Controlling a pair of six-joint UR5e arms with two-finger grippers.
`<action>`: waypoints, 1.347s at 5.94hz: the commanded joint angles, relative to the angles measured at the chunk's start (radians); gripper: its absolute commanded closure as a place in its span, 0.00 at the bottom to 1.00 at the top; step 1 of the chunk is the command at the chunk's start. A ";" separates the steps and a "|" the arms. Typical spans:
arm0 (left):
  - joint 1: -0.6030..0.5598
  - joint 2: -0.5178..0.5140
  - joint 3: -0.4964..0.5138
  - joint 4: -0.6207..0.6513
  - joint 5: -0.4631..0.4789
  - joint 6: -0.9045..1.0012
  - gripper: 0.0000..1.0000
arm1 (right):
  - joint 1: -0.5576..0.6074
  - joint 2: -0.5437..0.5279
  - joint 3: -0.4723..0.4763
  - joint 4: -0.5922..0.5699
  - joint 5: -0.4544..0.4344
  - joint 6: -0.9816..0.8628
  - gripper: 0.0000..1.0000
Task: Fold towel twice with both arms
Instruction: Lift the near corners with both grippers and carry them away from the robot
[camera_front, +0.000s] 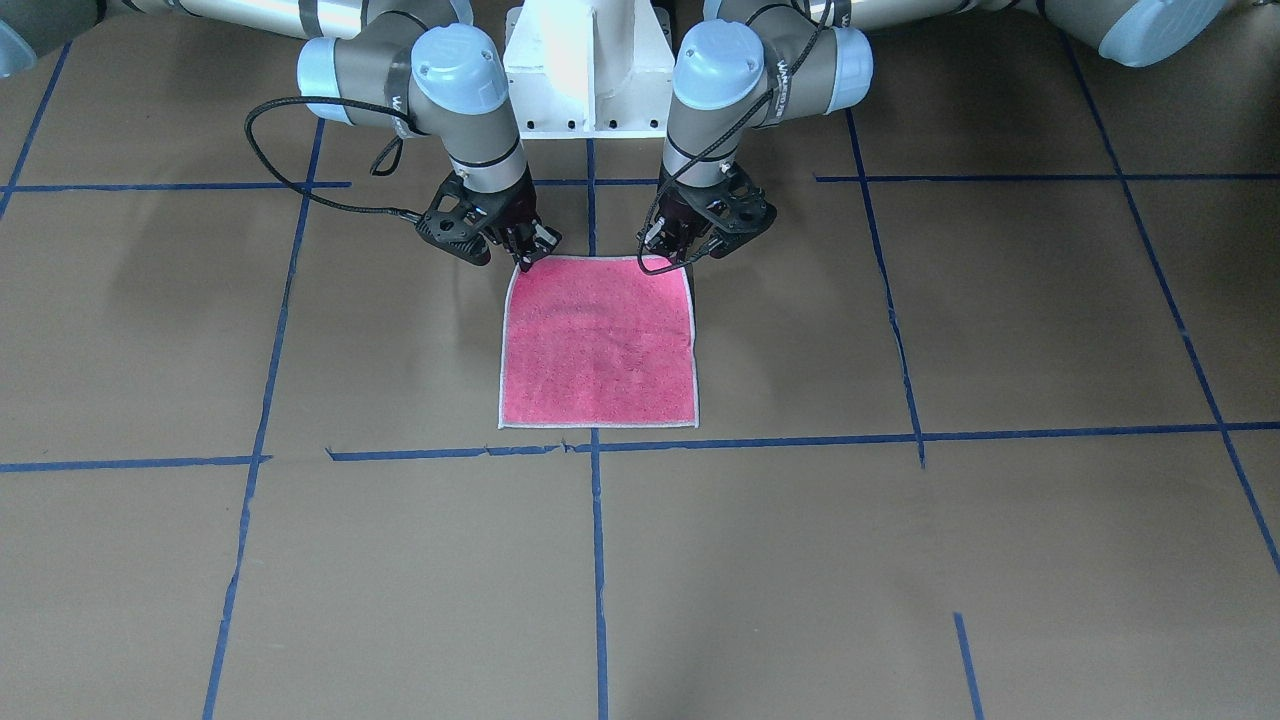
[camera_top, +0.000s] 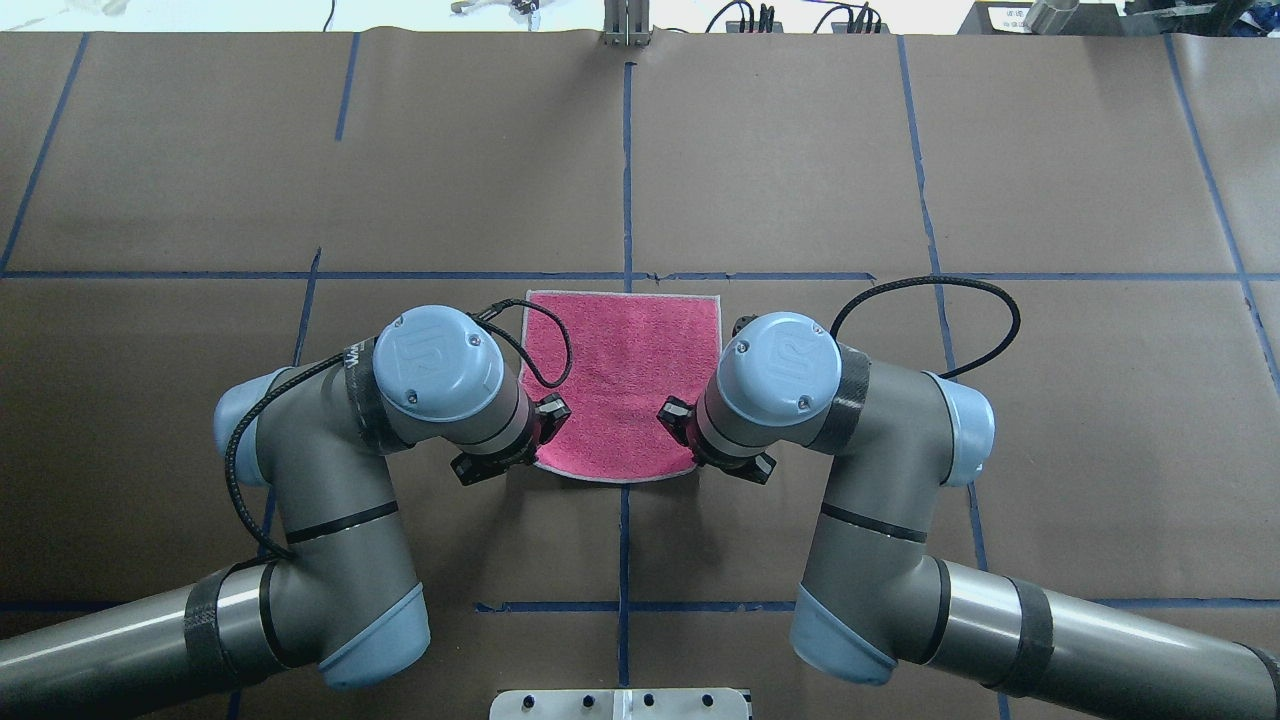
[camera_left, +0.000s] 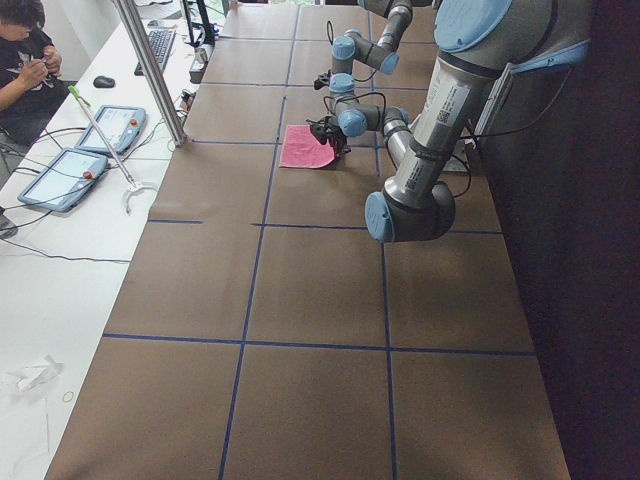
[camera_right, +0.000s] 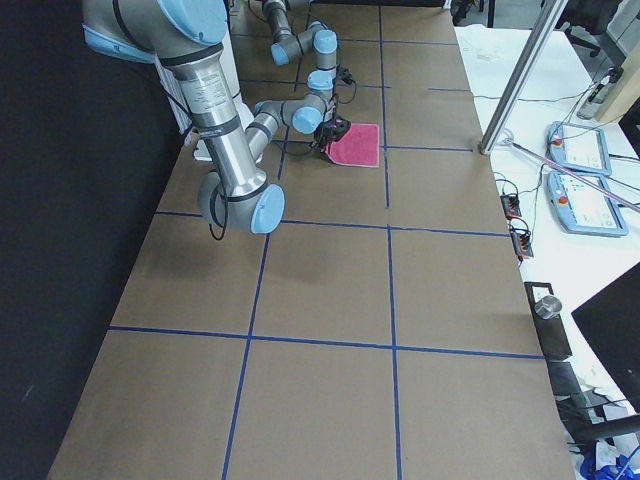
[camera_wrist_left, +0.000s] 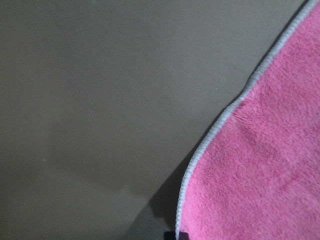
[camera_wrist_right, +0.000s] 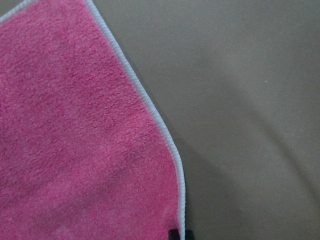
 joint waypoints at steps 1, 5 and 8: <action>-0.028 -0.003 -0.046 0.008 -0.008 -0.001 1.00 | 0.022 0.013 0.026 -0.022 0.025 0.000 1.00; -0.024 0.026 -0.175 0.124 -0.081 -0.019 1.00 | 0.020 -0.002 0.121 -0.123 0.149 0.089 1.00; -0.028 0.020 -0.158 0.111 -0.079 -0.018 1.00 | 0.065 0.004 0.105 -0.114 0.176 0.095 1.00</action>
